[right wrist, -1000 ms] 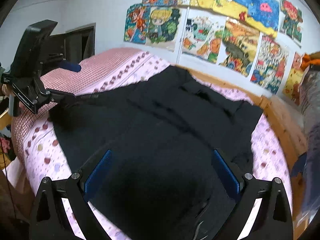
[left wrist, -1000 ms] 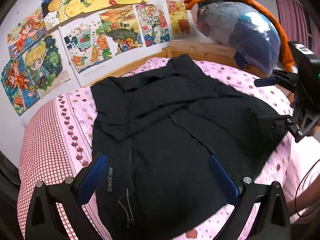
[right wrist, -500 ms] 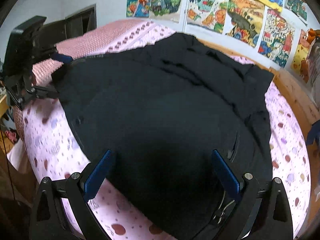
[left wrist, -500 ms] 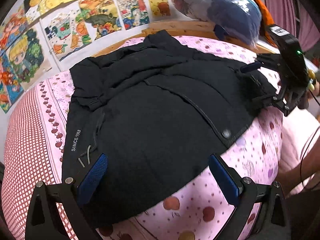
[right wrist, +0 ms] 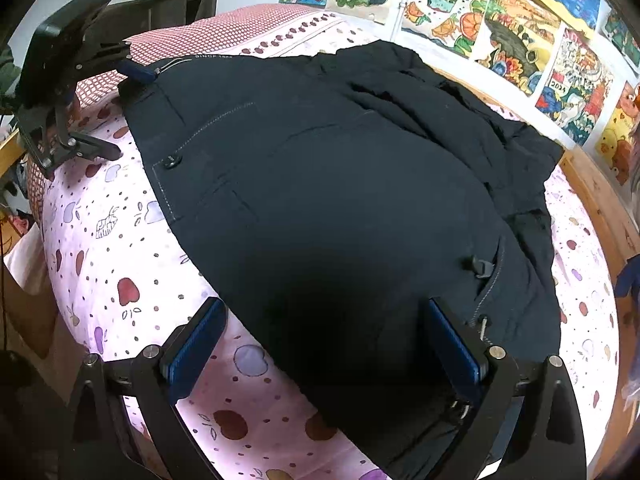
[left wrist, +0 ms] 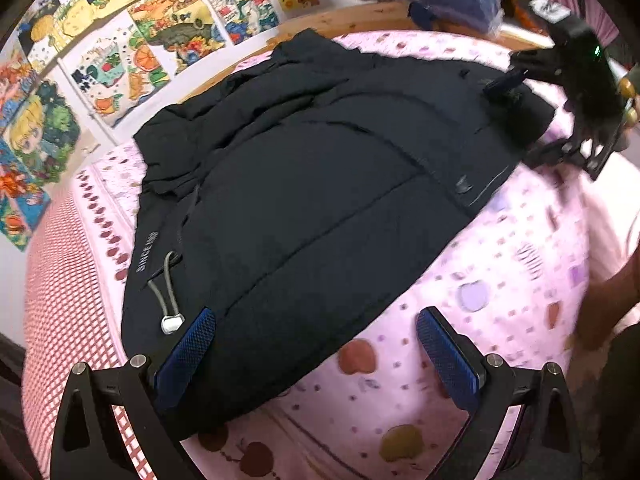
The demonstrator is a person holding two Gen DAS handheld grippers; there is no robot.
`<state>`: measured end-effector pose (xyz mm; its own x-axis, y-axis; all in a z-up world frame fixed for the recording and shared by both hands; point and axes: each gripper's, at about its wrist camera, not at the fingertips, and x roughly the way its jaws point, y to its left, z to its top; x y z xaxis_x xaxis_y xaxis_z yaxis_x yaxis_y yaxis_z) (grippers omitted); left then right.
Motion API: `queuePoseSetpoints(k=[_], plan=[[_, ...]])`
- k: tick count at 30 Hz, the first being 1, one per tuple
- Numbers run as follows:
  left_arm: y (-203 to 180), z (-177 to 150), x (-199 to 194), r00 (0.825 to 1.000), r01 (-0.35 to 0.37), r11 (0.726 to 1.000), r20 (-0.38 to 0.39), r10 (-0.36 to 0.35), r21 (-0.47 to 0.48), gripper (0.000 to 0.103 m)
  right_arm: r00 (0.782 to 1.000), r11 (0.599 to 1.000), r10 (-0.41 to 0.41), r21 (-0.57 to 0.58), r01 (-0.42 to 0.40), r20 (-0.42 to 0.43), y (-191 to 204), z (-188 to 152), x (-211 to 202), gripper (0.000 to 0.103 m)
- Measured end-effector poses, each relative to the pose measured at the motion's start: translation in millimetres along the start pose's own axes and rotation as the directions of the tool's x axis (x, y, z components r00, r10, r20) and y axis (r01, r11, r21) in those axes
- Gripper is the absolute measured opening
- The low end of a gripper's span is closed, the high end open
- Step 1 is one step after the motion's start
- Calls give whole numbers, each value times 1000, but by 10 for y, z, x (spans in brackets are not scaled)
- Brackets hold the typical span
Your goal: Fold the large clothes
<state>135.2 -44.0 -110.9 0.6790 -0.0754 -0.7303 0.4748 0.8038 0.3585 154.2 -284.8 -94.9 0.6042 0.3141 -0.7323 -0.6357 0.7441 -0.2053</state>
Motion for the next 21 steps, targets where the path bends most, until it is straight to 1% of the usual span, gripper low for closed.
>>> queuePoseSetpoints(k=[5, 8, 10, 12, 14, 17, 21], plan=[[37, -28, 83, 997, -67, 997, -28, 66, -33, 102, 1000, 1000, 12, 13, -12, -20, -35, -68, 58, 97], [-11, -49, 115, 996, -83, 996, -32, 82, -21, 102, 1000, 1000, 13, 5, -13, -25, -43, -146, 71, 97], [-70, -70, 134, 994, -103, 995, -31, 103, 9, 103, 1000, 1000, -3, -22, 2, -28, -36, -187, 80, 97], [-110, -70, 138, 993, -117, 993, -31, 118, 21, 103, 998, 997, -48, -68, 45, -38, 6, -233, 100, 97], [-140, -61, 140, 991, -131, 991, -33, 132, 22, 103, 993, 989, -105, -106, 100, -48, 34, -247, 119, 100], [-172, -57, 155, 986, -162, 986, -36, 163, 34, 103, 980, 973, -192, -140, 185, -41, 79, -254, 123, 101], [-250, -80, 156, 976, -218, 975, -11, 219, 53, 103, 947, 925, -320, -215, 315, 10, 201, -269, 109, 101]])
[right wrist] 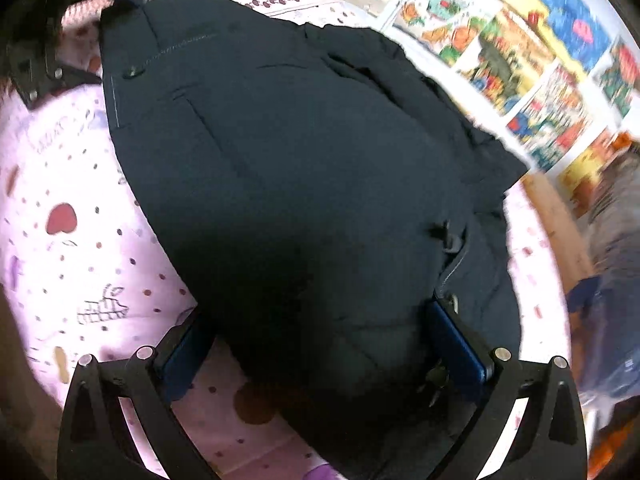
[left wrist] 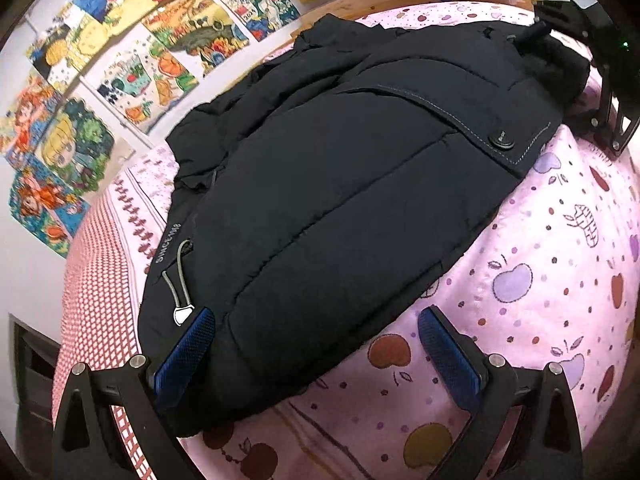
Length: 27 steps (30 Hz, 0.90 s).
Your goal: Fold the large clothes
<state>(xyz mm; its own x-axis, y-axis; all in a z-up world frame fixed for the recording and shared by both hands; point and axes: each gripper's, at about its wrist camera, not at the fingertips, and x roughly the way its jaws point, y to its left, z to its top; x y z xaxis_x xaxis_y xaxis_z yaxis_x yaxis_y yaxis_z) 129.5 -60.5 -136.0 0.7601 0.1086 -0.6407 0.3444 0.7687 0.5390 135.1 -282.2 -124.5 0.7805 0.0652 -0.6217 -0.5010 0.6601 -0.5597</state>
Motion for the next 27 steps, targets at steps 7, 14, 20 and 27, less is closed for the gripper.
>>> queuePoseSetpoints(k=[7, 14, 20, 27], plan=[[-77, 36, -66, 992, -119, 993, 47, 118, 18, 103, 976, 976, -215, -39, 216, 31, 31, 17, -78, 101], [-86, 55, -133, 976, -197, 980, 107, 192, 36, 98, 950, 948, -308, -59, 311, 54, 40, 15, -79, 99], [59, 90, -158, 967, -219, 975, 138, 214, 23, 92, 965, 971, -238, 1, 239, 111, -86, 103, -300, 60], [286, 223, -252, 959, -222, 974, 170, 226, -40, 90, 987, 974, -114, 208, 88, 116, -677, 266, -346, 42]])
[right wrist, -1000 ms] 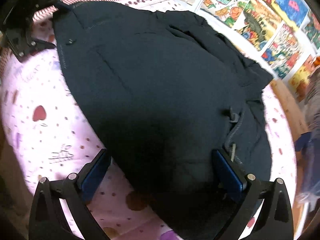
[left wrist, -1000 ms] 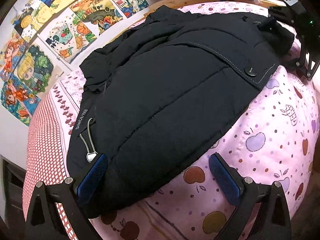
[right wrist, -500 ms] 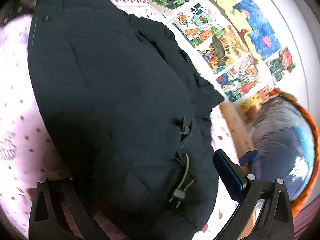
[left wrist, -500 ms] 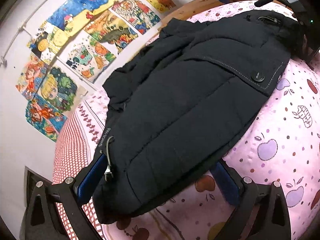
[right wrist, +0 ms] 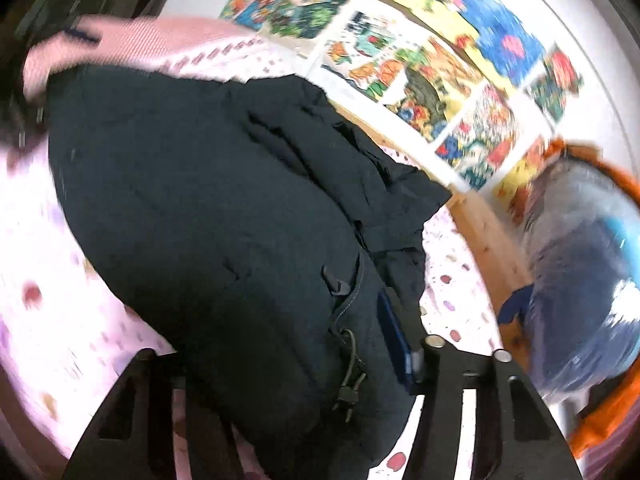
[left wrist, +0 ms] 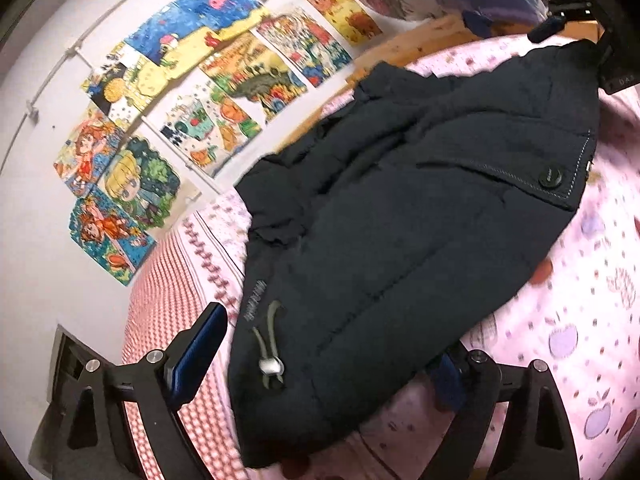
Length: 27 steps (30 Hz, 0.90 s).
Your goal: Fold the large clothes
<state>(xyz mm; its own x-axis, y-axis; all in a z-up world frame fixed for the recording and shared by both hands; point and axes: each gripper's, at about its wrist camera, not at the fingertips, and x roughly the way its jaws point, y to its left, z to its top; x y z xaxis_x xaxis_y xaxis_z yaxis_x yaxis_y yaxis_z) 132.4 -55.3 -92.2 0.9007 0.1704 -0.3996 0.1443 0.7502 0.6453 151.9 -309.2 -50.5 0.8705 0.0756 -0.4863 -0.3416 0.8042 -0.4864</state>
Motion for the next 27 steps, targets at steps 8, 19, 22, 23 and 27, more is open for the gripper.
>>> queuePoseSetpoints(k=[8, 19, 22, 23, 27], plan=[[453, 419, -54, 996, -8, 994, 82, 17, -108, 56, 997, 987, 56, 149, -63, 52, -425, 320, 61, 17], [1013, 846, -100, 990, 87, 938, 131, -45, -337, 8, 981, 965, 34, 248, -83, 193, -705, 501, -4, 8], [1124, 886, -268, 984, 86, 933, 174, -26, -349, 7, 969, 970, -4, 237, -57, 249, -719, 547, -150, 8], [1144, 896, -317, 983, 85, 933, 185, -21, -349, 7, 964, 970, -16, 240, -50, 265, -712, 578, -219, 8], [1257, 942, -625, 969, 99, 931, 247, -10, -352, 6, 939, 967, -66, 254, -24, 338, -798, 685, -476, 8]])
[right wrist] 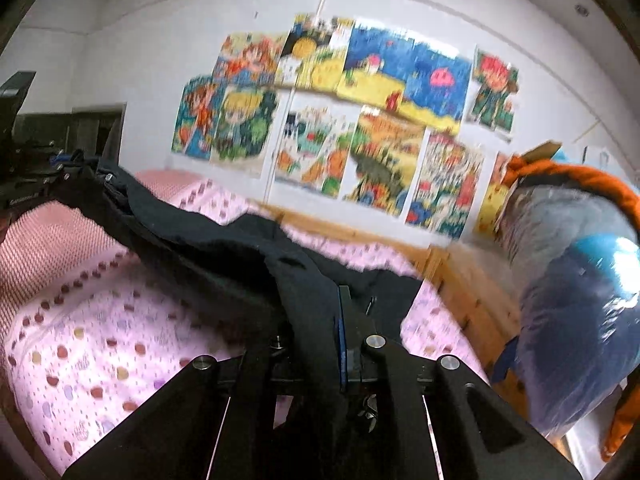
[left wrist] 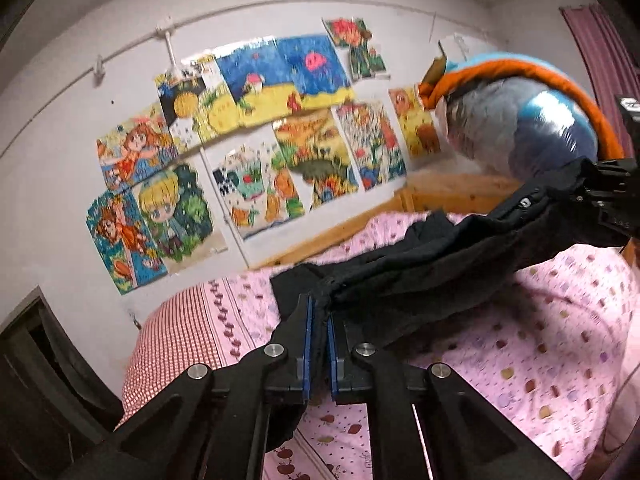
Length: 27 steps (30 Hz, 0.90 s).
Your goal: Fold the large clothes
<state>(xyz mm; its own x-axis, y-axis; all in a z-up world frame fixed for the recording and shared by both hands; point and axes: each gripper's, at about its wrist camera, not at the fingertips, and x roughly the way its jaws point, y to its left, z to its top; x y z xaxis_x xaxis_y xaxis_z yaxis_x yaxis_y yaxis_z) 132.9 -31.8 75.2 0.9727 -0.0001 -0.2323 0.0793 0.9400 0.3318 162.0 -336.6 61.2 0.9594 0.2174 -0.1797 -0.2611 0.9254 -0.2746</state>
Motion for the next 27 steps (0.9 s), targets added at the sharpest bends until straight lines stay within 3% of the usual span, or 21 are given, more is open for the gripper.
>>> queuePoseSetpoints(k=[6, 11, 18, 23, 27], plan=[[-18, 179, -350, 997, 1, 1000, 79, -2, 16, 6, 996, 999, -41, 7, 40, 85, -6, 247, -280, 8], [-26, 294, -399, 994, -29, 999, 106, 27, 15, 5, 991, 998, -68, 4, 68, 118, 17, 393, -369, 7], [73, 405, 117, 997, -78, 995, 9, 78, -68, 6, 997, 997, -71, 31, 70, 32, 47, 588, 71, 7], [121, 553, 512, 991, -128, 987, 35, 132, -100, 6, 998, 989, -70, 127, 70, -3, -122, 755, 553, 7], [214, 620, 912, 986, -153, 977, 42, 161, -150, 6, 995, 986, -95, 139, 95, -5, -131, 791, 970, 7]])
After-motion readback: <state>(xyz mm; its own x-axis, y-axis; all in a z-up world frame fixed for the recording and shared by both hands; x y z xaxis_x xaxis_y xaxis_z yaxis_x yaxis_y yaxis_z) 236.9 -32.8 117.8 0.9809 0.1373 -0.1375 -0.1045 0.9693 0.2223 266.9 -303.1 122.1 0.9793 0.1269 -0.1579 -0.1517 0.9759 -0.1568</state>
